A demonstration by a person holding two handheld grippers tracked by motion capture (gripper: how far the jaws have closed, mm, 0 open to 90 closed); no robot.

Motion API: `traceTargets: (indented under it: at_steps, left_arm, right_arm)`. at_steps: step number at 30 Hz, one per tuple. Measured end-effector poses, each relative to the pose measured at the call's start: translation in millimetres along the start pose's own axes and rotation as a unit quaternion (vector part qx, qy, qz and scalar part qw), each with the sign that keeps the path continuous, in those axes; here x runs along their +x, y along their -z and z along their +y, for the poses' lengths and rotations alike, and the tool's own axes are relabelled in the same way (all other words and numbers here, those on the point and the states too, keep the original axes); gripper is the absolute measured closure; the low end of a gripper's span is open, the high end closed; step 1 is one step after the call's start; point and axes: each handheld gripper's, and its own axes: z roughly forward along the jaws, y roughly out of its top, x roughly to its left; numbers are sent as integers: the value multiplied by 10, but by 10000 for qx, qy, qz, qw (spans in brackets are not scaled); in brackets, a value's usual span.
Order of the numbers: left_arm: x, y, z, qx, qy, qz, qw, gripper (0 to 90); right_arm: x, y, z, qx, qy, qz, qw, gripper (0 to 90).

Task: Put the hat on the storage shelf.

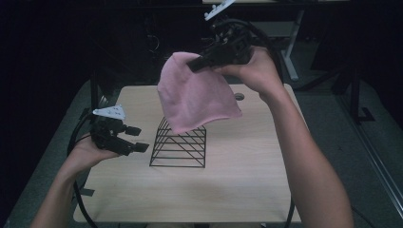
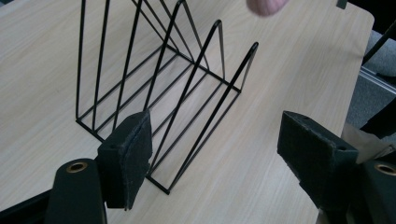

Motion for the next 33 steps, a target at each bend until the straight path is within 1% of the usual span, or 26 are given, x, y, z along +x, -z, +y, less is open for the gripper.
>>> traceTargets:
  at_steps: [1,2,5,6,7,8,10,12,13,14,16,18,19,20,21,22,23,25,26,27,28,29,30,31,32,33]
  left_arm:
    - [0,0,0,0,0,0,10000,273]
    - [10,25,9,-57,16,-35,10000,280]
    - [18,41,15,-106,19,-42,9999,283]
    - [35,52,17,-139,-19,-47,9999,287]
    - [35,52,17,-139,-19,-47,9999,299]
    - [46,55,12,-208,24,-79,9998,301]
    - [77,60,6,-248,2,-114,9996,311]
    - [89,58,2,-269,21,-115,9996,321]
    - [103,55,-2,-290,50,-147,9995,327]
    - [106,56,-3,-294,95,-171,9994,333]
    - [128,59,0,-352,98,-225,9991,343]
    - [132,59,2,-356,121,-250,9990,356]
    - [129,57,3,-353,170,-266,9989,373]
    - [146,55,3,-367,225,-302,9986,388]
    - [165,57,3,-388,214,-315,9985,401]
    - [175,58,-4,-412,294,-350,9981,413]
    - [194,59,-10,-435,305,-381,9979,432]
    - [218,59,-29,-507,415,-517,9965,479]
    - [228,60,-35,-515,421,-571,9961,502]
    - [233,59,-44,-579,441,-610,9955,530]
    - [233,59,-44,-579,441,-610,9955,565]
    - [235,58,-50,-630,459,-602,9951,565]
    - [237,55,-60,-669,490,-619,9946,616]
    - [237,55,-60,-669,490,-619,9946,658]
    - [234,58,-67,-636,455,-551,9954,705]
    - [234,58,-67,-636,455,-551,9954,754]
  right_arm:
    - [0,0,0,0,0,0,10000,777]
    - [13,-58,43,19,18,36,10000,777]
    - [16,-102,74,14,61,90,9999,777]
    - [31,-147,111,1,73,122,9999,776]
    - [31,-147,111,1,73,122,9999,776]
    - [45,-197,145,-6,69,140,9999,777]
    - [70,-249,179,-16,47,162,9999,776]
    - [81,-307,215,-10,114,186,9998,776]
    - [81,-325,226,-1,161,184,9997,776]
    - [93,-349,241,-9,142,221,9997,776]
    - [104,-393,268,-18,178,234,9996,776]
    - [112,-419,283,-19,166,262,9995,776]
    - [119,-443,296,-17,135,269,9995,776]
    - [116,-490,312,-5,187,290,9994,776]
    - [121,-507,316,-21,158,317,9994,776]
    - [125,-527,324,-14,172,334,9993,776]
    - [129,-552,331,-15,204,346,9992,776]
    - [140,-583,344,-37,213,381,9990,777]
    - [147,-600,350,-57,202,405,9990,776]
    - [149,-614,354,-73,203,420,9989,776]
    - [163,-636,362,-77,175,459,9988,777]
    - [163,-636,362,-77,175,459,9988,777]
    - [181,-677,371,-73,236,482,9985,777]
    - [181,-677,371,-73,236,482,9985,777]
    - [198,-710,375,-49,265,497,9984,776]
    - [198,-710,375,-49,265,497,9984,776]
